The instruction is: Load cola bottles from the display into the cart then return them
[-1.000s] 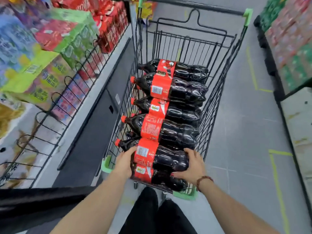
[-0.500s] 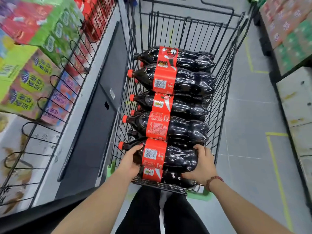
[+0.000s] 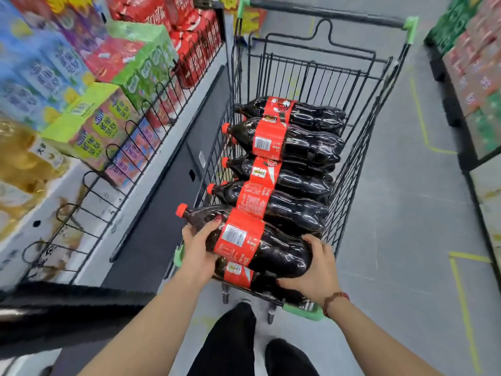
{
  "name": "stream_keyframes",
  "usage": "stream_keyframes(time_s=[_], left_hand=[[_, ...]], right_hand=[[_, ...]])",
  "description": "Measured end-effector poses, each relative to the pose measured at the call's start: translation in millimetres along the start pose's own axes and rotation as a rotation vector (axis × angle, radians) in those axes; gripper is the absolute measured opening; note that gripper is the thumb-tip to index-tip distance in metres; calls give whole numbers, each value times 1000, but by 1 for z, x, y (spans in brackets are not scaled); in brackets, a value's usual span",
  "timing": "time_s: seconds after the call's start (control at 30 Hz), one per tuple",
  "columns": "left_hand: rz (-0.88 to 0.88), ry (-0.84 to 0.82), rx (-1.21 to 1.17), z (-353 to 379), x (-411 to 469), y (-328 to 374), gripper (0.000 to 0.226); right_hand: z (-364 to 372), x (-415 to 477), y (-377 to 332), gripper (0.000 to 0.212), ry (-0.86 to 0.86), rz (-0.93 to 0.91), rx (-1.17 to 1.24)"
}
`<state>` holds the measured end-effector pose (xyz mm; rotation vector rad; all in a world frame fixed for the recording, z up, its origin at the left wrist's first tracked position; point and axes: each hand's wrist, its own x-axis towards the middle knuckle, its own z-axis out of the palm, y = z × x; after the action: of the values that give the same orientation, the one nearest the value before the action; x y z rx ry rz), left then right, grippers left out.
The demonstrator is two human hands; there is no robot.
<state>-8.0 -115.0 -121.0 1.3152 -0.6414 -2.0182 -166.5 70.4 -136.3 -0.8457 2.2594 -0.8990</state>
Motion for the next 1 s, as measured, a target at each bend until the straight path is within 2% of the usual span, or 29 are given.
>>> stream_keyframes(time_s=[0.07, 0.17, 0.3, 0.5, 0.63, 0.87, 1.0], left_hand=[[95, -2, -41, 2, -19, 6, 39], [252, -48, -82, 5, -51, 23, 54], [491, -124, -69, 7, -100, 52, 58], [793, -112, -7, -7, -187, 100, 71], [956, -40, 31, -33, -246, 124, 102], [1203, 184, -47, -96, -355, 144, 97], [1322, 299, -114, -149, -415, 139, 105]], right_hand=[[-9, -3, -6, 107, -19, -65, 21], [-24, -9, -21, 104, -34, -171, 94], [-43, -14, -54, 101, -54, -336, 175], [-51, -32, -126, 93, -184, -553, 299], [-38, -55, -177, 90, -310, -671, 350], [23, -140, -245, 86, -565, -834, 505], [57, -208, -274, 78, -771, -899, 544]])
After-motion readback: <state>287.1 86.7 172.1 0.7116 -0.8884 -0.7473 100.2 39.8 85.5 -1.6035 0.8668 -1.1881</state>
